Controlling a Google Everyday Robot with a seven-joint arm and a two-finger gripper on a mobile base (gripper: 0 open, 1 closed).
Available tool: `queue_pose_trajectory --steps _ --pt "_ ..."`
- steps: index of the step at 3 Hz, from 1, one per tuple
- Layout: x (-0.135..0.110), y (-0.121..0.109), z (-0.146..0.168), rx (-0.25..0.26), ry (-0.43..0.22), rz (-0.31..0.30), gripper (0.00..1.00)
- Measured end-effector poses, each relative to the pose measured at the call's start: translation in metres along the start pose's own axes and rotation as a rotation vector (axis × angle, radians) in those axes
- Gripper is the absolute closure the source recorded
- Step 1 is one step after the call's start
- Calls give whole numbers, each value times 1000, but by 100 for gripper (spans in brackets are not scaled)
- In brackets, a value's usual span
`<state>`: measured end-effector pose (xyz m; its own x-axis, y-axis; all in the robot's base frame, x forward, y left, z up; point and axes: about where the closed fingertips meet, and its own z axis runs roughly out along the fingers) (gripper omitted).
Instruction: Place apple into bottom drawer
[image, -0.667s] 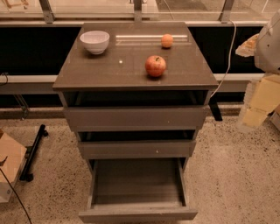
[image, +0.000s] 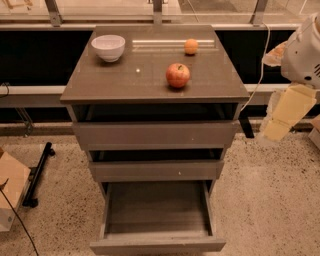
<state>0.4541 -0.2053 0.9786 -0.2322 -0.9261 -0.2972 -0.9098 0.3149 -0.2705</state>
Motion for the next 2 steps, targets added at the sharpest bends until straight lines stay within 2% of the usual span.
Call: queue_pose_trajectory --steps 1,2 --pt "0 0 0 0 0 0 0" --pt "-3 -4 8 16 -17 44 0"
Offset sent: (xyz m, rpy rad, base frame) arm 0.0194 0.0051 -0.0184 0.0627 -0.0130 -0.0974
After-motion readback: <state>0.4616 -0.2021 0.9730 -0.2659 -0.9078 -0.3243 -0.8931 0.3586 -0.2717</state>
